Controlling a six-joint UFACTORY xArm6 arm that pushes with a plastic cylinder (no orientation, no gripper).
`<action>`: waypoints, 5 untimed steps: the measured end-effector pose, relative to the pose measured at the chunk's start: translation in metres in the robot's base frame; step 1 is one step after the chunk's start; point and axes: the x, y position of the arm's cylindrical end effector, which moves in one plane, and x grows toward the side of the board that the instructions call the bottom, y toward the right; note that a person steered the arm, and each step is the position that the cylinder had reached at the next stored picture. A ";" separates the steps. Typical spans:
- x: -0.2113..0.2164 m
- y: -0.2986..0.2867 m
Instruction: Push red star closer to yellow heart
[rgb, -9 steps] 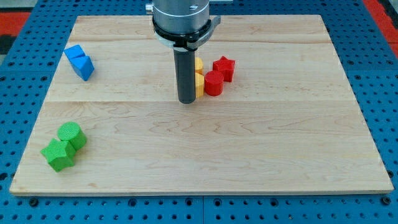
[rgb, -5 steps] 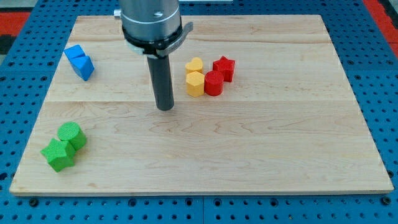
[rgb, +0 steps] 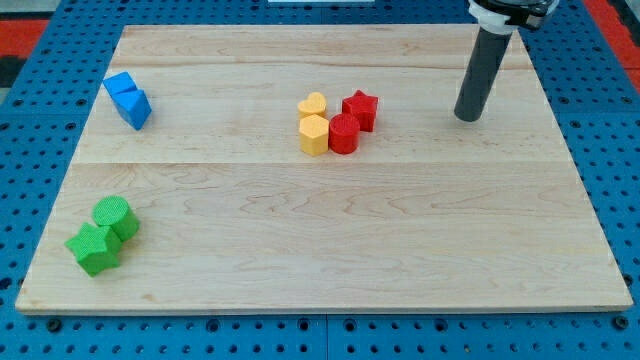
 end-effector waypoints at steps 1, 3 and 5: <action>0.001 -0.026; 0.002 -0.098; 0.002 -0.127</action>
